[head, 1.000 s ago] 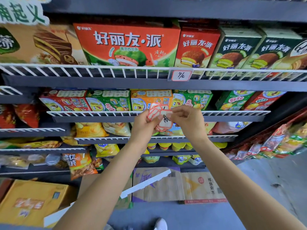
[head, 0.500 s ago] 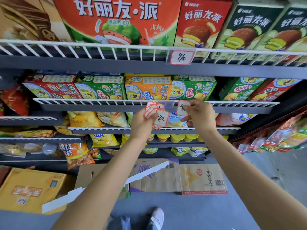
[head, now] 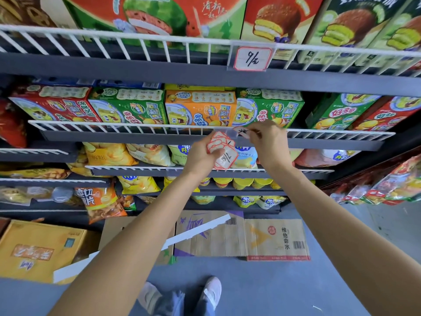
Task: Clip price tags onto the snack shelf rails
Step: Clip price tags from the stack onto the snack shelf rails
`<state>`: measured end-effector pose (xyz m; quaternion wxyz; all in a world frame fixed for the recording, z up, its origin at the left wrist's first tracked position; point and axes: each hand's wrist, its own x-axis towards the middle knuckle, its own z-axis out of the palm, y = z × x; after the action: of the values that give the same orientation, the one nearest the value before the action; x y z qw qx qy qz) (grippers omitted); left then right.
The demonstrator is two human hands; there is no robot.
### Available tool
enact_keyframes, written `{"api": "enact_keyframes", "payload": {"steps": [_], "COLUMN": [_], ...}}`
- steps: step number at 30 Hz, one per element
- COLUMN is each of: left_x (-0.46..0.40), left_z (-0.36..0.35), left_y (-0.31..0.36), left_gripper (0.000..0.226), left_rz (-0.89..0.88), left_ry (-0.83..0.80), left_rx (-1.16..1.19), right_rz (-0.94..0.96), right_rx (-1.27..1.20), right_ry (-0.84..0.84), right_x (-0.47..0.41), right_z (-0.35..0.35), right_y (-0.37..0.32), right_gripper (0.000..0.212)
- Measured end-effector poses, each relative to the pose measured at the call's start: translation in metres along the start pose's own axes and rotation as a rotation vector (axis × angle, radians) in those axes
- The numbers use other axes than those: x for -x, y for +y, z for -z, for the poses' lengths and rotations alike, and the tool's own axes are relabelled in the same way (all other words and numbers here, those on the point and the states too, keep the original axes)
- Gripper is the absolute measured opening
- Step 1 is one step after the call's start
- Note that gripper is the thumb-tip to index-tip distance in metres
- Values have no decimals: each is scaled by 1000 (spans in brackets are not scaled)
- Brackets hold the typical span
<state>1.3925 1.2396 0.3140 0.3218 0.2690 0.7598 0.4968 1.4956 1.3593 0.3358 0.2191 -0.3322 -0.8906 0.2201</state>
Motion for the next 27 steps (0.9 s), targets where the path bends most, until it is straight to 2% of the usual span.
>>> {"api": "enact_keyframes", "payload": {"steps": [3, 7, 12, 18, 22, 27], "left_x": [2, 4, 3, 6, 5, 5], "left_z": [-2, -1, 8, 16, 17, 18], "left_y": [0, -3, -12, -18, -18, -18], "left_gripper": [35, 40, 51, 52, 52, 52], "left_rz": [-9, -29, -106, -177, -188, -174], "left_ry": [-24, -24, -15, -11, -5, -10], "left_rx": [2, -34, -346, -519, -566, -541], "right_rz": [15, 91, 207, 285, 315, 301], "right_rx": [15, 25, 64, 196, 264, 367], "right_ry": [28, 61, 91, 121, 157, 73], "right_x": [-5, -9, -13, -15, -16, -14], "right_z": [-7, -11, -15, -20, -19, -28], "right_y": [5, 4, 2, -3, -4, 2], "right_gripper": [21, 24, 18, 15, 20, 18]}}
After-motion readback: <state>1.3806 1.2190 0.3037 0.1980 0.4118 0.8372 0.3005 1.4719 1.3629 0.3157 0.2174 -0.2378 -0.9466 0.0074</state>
